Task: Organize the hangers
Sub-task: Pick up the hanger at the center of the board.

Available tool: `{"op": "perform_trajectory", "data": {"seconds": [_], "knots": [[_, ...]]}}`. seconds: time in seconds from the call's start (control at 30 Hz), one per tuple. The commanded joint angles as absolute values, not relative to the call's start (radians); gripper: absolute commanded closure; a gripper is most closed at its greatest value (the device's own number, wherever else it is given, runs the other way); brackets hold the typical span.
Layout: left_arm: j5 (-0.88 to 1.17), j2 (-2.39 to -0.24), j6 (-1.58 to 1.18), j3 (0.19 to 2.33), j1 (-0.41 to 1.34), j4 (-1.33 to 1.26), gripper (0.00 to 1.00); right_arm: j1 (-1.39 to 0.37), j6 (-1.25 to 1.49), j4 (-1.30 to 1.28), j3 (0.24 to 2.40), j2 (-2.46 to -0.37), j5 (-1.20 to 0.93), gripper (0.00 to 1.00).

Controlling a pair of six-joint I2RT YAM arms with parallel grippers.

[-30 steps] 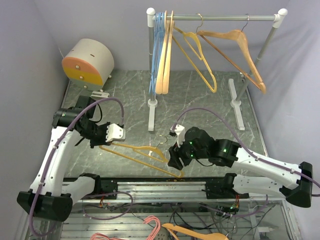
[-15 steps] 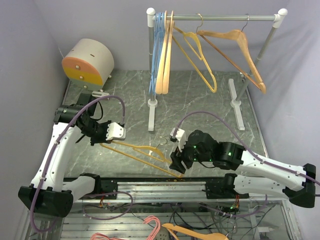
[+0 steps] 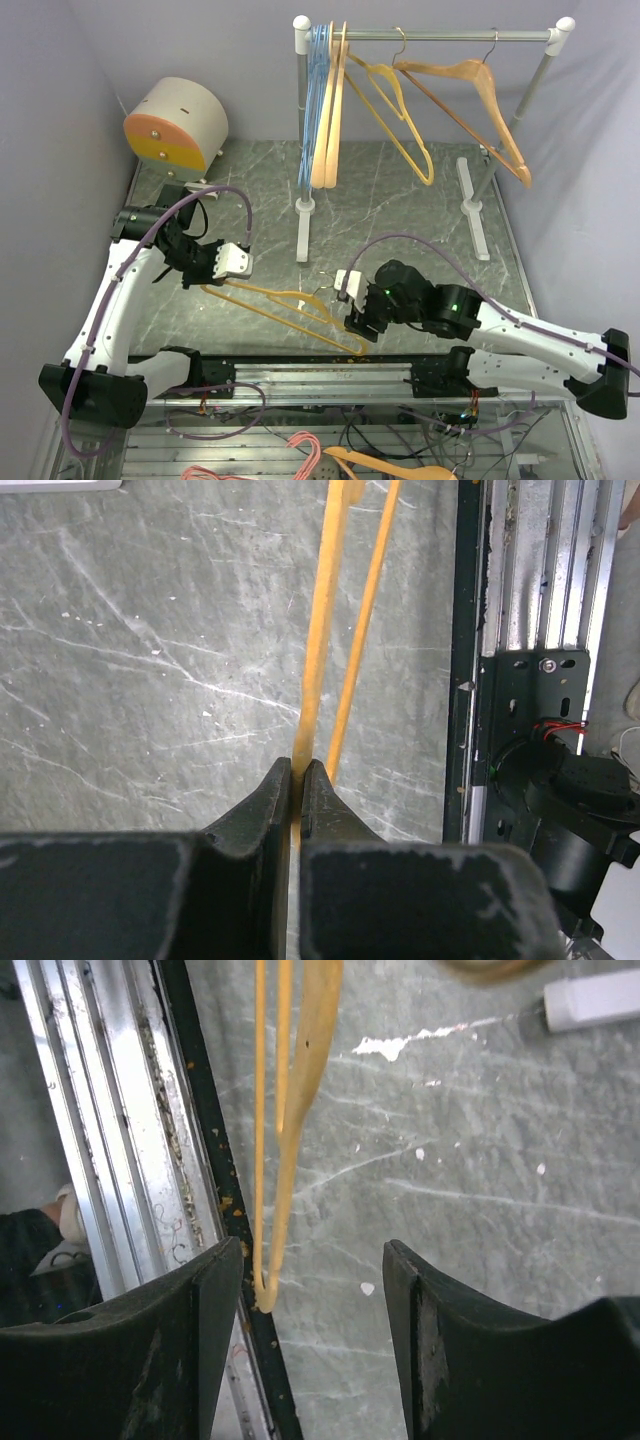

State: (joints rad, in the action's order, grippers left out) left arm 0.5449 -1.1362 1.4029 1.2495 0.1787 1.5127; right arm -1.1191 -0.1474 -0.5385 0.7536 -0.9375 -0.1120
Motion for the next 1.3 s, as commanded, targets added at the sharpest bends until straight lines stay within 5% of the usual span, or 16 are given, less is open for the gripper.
{"op": "perform_trajectory", "data": {"seconds": [0.0,0.53,0.9,1.03,1.27], "knots": [[0.601,-1.138,1.434,1.266,0.181,1.499,0.93,-1.075,-0.305,-0.53,0.766,-0.943,-0.244,0.42],[0.616,-1.176,1.448,1.297,0.181,1.499,0.93,-0.971,-0.544,-0.728,0.853,-1.243,-0.537,0.45],[0.673,-1.184,1.404,1.352,0.181,1.48,0.93,-0.989,-0.545,-0.702,0.865,-1.312,-0.546,0.78],[0.688,-1.183,1.377,1.365,0.181,1.469,0.93,-0.997,-0.535,-0.659,0.848,-1.3,-0.53,1.0],[0.696,-1.169,1.287,1.408,0.181,1.428,0.93,-1.03,-0.415,-0.587,0.819,-1.143,-0.367,1.0]]}}
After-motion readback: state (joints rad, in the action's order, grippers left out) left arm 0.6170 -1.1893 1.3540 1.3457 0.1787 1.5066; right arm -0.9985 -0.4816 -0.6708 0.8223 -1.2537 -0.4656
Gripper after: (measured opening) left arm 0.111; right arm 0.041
